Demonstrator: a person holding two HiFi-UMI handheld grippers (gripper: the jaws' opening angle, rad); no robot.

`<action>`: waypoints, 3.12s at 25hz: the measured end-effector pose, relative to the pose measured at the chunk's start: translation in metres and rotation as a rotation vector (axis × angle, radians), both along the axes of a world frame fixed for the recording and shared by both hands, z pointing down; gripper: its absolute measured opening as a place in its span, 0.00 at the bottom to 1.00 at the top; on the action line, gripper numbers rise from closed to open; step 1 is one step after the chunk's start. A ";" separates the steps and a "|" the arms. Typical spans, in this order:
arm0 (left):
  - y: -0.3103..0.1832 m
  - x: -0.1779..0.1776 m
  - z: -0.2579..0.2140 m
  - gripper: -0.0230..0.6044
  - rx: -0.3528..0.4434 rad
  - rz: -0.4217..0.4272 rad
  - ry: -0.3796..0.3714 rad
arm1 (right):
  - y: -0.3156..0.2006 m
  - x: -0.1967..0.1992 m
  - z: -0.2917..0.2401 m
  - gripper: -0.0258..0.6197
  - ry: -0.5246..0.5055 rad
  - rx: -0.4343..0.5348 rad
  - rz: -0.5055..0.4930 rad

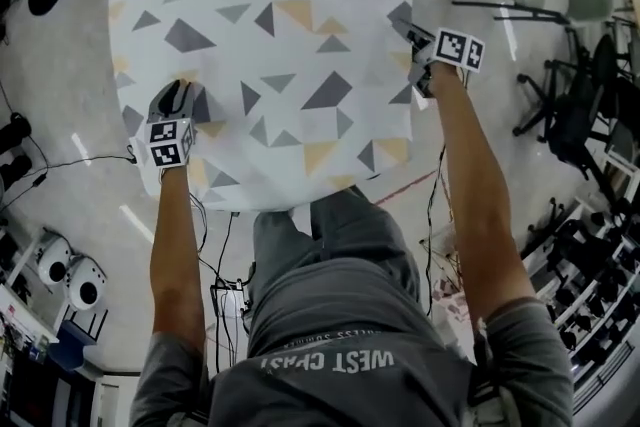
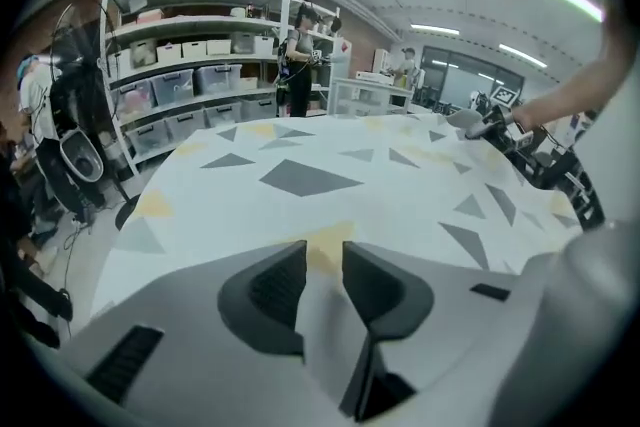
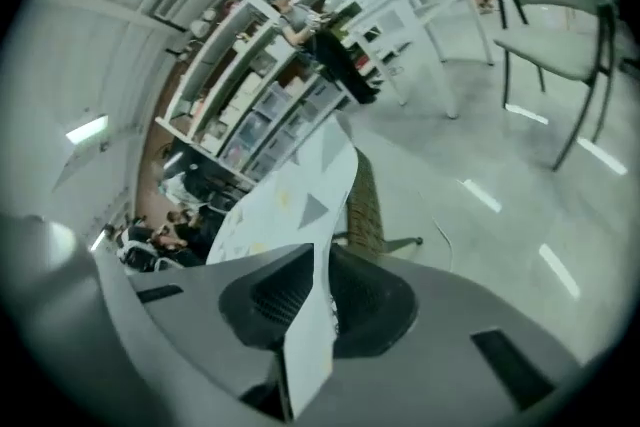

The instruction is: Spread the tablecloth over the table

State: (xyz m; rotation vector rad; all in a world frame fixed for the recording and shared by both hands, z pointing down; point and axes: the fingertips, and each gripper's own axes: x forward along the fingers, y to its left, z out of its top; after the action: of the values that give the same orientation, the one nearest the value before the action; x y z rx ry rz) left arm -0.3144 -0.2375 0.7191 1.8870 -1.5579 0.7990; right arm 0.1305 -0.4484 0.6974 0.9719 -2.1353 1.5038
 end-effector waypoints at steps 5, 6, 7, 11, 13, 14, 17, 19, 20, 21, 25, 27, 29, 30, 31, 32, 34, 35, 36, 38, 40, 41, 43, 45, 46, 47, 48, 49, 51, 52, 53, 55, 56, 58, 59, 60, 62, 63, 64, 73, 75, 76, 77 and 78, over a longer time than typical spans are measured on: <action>0.003 0.000 -0.002 0.21 0.033 -0.009 -0.018 | 0.032 -0.051 -0.072 0.13 0.083 0.278 -0.581; 0.003 0.000 -0.002 0.21 0.036 -0.011 -0.029 | 0.048 -0.059 -0.074 0.12 0.133 0.331 -0.698; 0.004 0.000 -0.002 0.21 0.040 -0.012 -0.038 | 0.060 -0.064 -0.073 0.10 0.180 0.373 -0.782; 0.001 0.000 -0.002 0.21 0.038 -0.021 -0.040 | 0.035 -0.030 -0.035 0.07 0.382 0.354 -0.632; 0.000 0.001 -0.001 0.21 0.032 -0.018 -0.036 | 0.004 -0.002 -0.012 0.07 0.391 0.256 -0.388; -0.001 0.001 -0.001 0.21 0.028 -0.015 -0.036 | -0.006 0.008 0.000 0.09 0.372 0.190 -0.282; -0.003 0.002 -0.001 0.21 0.020 -0.015 -0.032 | -0.015 0.027 0.034 0.18 0.319 0.041 -0.088; -0.005 0.000 -0.002 0.21 0.018 -0.030 -0.024 | -0.013 0.031 0.038 0.23 0.246 0.015 -0.025; -0.006 0.000 -0.003 0.21 0.016 -0.038 -0.021 | -0.006 0.032 0.037 0.26 0.190 0.000 -0.008; -0.005 0.000 -0.004 0.21 0.014 -0.043 -0.019 | 0.005 0.033 0.036 0.31 0.125 -0.020 -0.001; 0.008 0.007 -0.007 0.21 0.005 -0.043 -0.002 | 0.089 0.039 0.027 0.38 -0.188 -0.121 -0.056; 0.016 0.012 -0.008 0.21 0.002 -0.037 0.010 | 0.143 0.050 0.016 0.39 -0.336 -0.213 -0.031; 0.026 0.017 -0.008 0.21 -0.003 -0.034 0.022 | 0.192 0.066 0.002 0.39 -0.436 -0.272 -0.022; 0.032 0.019 -0.008 0.21 -0.006 -0.035 0.029 | 0.216 0.071 -0.007 0.39 -0.470 -0.289 -0.039; 0.038 0.022 -0.009 0.21 -0.009 -0.037 0.037 | 0.241 0.074 -0.015 0.39 -0.492 -0.302 -0.068; 0.045 0.024 -0.009 0.21 -0.012 -0.039 0.044 | 0.264 0.076 -0.023 0.39 -0.498 -0.312 -0.105; 0.058 0.030 -0.008 0.21 -0.019 -0.040 0.057 | 0.300 0.079 -0.035 0.41 -0.477 -0.300 -0.180; 0.063 0.033 -0.007 0.21 -0.024 -0.037 0.063 | 0.311 0.079 -0.041 0.40 -0.465 -0.284 -0.211; 0.068 0.036 -0.005 0.21 -0.030 -0.032 0.068 | 0.319 0.077 -0.047 0.38 -0.455 -0.269 -0.243; 0.076 0.042 -0.002 0.21 -0.043 -0.019 0.074 | 0.330 0.072 -0.056 0.33 -0.419 -0.263 -0.315; 0.086 0.047 -0.003 0.21 -0.053 -0.007 0.081 | 0.342 0.070 -0.061 0.28 -0.365 -0.287 -0.370; 0.093 0.049 -0.005 0.21 -0.057 0.000 0.084 | 0.347 0.070 -0.062 0.27 -0.342 -0.296 -0.384; 0.107 0.056 -0.007 0.21 -0.071 0.021 0.086 | 0.350 0.073 -0.058 0.23 -0.284 -0.310 -0.369; 0.123 0.064 -0.008 0.21 -0.083 0.046 0.088 | 0.351 0.084 -0.039 0.15 -0.152 -0.352 -0.300; 0.130 0.067 -0.010 0.21 -0.087 0.056 0.088 | 0.351 0.093 -0.026 0.15 -0.054 -0.368 -0.261; 0.137 0.070 -0.012 0.21 -0.090 0.066 0.088 | 0.350 0.101 -0.013 0.18 0.028 -0.365 -0.228; 0.144 0.074 -0.014 0.21 -0.092 0.075 0.087 | 0.349 0.106 -0.004 0.23 0.077 -0.348 -0.199; 0.152 0.077 -0.017 0.21 -0.093 0.085 0.085 | 0.347 0.110 0.003 0.25 0.104 -0.325 -0.165; 0.166 0.081 -0.023 0.21 -0.095 0.104 0.078 | 0.341 0.119 0.009 0.29 0.157 -0.259 -0.079; 0.174 0.084 -0.026 0.21 -0.097 0.113 0.075 | 0.337 0.122 0.009 0.32 0.175 -0.218 -0.038; 0.182 0.086 -0.029 0.21 -0.100 0.123 0.073 | 0.333 0.119 0.006 0.31 0.153 -0.188 -0.004; 0.198 0.089 -0.032 0.21 -0.108 0.144 0.073 | 0.328 0.096 -0.007 0.30 0.000 -0.176 0.039; 0.206 0.091 -0.033 0.21 -0.115 0.159 0.073 | 0.326 0.084 -0.017 0.46 -0.060 -0.170 0.026; 0.222 0.100 -0.032 0.21 -0.138 0.196 0.085 | 0.337 0.077 -0.033 0.51 -0.080 -0.143 -0.106; 0.230 0.104 -0.029 0.21 -0.151 0.211 0.097 | 0.351 0.078 -0.037 0.52 -0.073 -0.142 -0.201; 0.236 0.109 -0.027 0.21 -0.162 0.223 0.108 | 0.368 0.081 -0.038 0.53 -0.061 -0.148 -0.296; 0.245 0.113 -0.022 0.21 -0.169 0.233 0.125 | 0.401 0.089 -0.031 0.53 0.007 -0.146 -0.464; 0.246 0.115 -0.020 0.21 -0.168 0.236 0.131 | 0.414 0.093 -0.024 0.51 0.051 -0.134 -0.533; 0.245 0.119 -0.019 0.21 -0.166 0.240 0.136 | 0.422 0.095 -0.021 0.49 0.087 -0.119 -0.589; 0.205 0.163 -0.002 0.21 -0.206 0.326 0.171 | 0.363 0.089 -0.066 0.18 -0.050 0.026 -0.494; 0.197 0.163 0.003 0.21 -0.217 0.313 0.158 | 0.360 0.092 -0.047 0.39 -0.003 -0.021 -0.484; 0.194 0.160 0.004 0.15 -0.217 0.302 0.155 | 0.363 0.093 -0.037 0.47 0.003 -0.060 -0.483; 0.192 0.158 0.005 0.11 -0.214 0.290 0.162 | 0.367 0.092 -0.028 0.55 -0.010 -0.106 -0.473; 0.191 0.156 0.005 0.10 -0.209 0.282 0.173 | 0.372 0.090 -0.020 0.60 -0.034 -0.151 -0.454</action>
State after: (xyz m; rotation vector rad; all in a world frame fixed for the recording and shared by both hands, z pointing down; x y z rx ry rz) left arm -0.1581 -0.0461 0.7236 1.9846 -1.0749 0.8557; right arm 0.2200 -0.0766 0.6775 0.3755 -2.0482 1.4264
